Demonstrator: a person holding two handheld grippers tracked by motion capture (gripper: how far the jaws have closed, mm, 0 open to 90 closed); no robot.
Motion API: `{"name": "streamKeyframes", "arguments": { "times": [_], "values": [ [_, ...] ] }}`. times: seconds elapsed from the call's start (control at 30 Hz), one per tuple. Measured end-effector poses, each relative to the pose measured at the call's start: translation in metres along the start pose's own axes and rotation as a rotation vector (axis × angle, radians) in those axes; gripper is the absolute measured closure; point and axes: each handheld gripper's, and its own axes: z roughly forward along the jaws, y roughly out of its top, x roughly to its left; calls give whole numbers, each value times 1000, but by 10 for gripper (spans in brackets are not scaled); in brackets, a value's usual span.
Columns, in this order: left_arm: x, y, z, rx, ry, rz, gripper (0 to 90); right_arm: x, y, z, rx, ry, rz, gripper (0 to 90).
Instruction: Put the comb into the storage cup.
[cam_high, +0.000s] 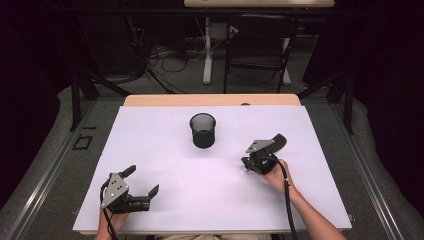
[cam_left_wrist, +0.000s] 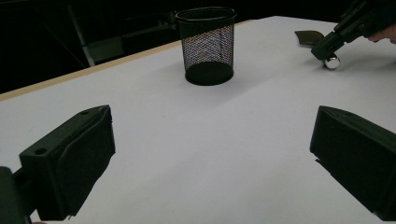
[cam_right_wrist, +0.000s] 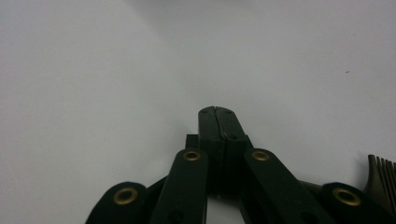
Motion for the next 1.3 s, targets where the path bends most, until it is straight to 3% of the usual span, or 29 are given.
{"name": "streamKeyframes", "arguments": {
  "times": [0.93,1.3],
  "values": [
    [0,0,0,1,0,0,1,-4,-14,-10,81,31,32,900],
    [1,0,-1,0,2,0,1,-5,-18,-15,113,43,15,900]
  ]
}}
